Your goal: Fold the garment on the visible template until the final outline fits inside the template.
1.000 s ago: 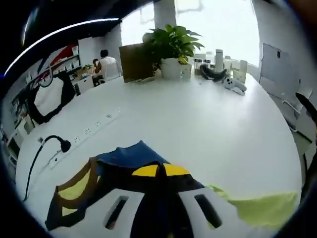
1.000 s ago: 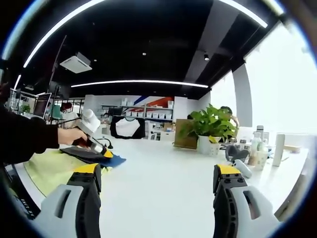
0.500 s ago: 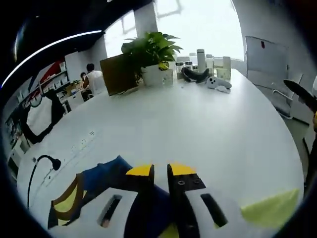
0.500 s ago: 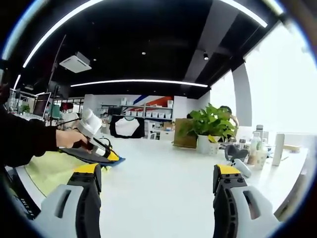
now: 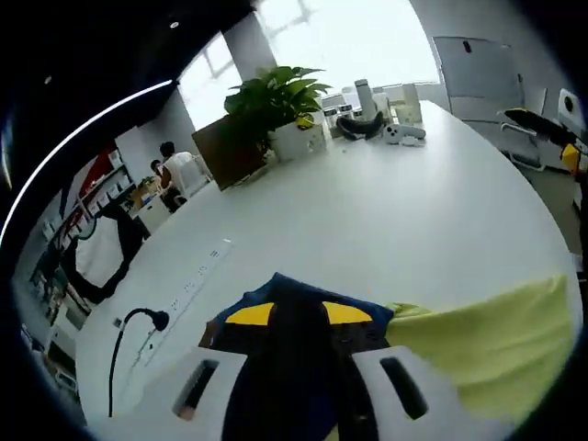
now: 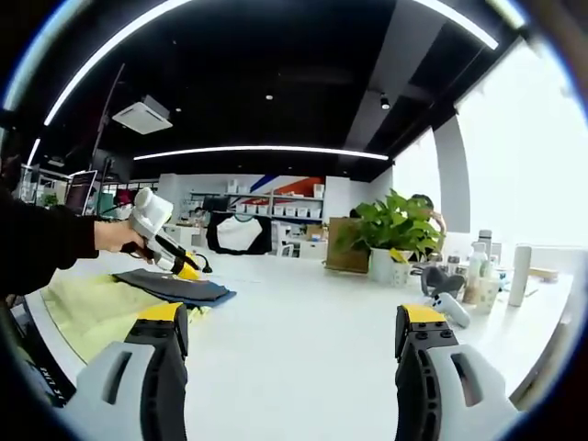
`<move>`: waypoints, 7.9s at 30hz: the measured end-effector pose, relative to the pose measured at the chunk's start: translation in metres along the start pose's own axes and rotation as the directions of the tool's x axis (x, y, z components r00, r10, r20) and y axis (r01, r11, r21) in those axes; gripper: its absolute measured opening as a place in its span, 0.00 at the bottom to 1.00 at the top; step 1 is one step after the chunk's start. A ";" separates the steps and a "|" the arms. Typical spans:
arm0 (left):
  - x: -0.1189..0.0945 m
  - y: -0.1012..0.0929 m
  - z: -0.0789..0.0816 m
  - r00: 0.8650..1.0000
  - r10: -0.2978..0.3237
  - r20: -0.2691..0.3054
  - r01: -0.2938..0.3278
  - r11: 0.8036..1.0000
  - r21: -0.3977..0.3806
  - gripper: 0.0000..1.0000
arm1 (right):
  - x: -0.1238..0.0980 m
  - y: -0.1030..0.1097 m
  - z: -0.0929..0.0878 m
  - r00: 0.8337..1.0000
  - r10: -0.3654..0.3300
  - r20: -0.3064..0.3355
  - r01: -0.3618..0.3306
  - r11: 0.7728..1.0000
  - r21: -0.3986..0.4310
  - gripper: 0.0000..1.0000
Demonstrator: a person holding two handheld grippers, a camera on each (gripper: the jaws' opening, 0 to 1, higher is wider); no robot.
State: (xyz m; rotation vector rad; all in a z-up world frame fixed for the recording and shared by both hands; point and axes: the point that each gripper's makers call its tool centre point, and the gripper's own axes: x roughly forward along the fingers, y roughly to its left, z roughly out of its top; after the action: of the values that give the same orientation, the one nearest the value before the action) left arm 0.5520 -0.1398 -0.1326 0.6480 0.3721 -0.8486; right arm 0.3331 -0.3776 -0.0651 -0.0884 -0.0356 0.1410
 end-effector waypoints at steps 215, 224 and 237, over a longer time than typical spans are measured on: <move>-0.305 -0.119 -0.203 0.983 0.166 0.072 -0.075 0.737 -0.672 0.04 | -0.035 0.148 -0.096 0.724 0.438 -0.533 -0.544 0.837 -0.051 0.00; -0.309 -0.119 -0.186 0.979 0.177 0.103 -0.071 0.763 -0.642 0.04 | -0.032 0.143 -0.075 0.782 0.417 -0.463 -0.517 0.849 -0.108 0.00; -0.317 -0.118 -0.161 0.972 0.193 0.138 -0.068 0.784 -0.617 0.03 | -0.031 0.135 -0.056 0.811 0.413 -0.415 -0.472 0.880 -0.047 0.00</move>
State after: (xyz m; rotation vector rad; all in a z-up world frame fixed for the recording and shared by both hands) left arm 0.2563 0.0903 -0.1252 -0.0201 0.3916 -0.5972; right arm 0.2857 -0.2535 -0.1338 -0.2741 0.3853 0.5922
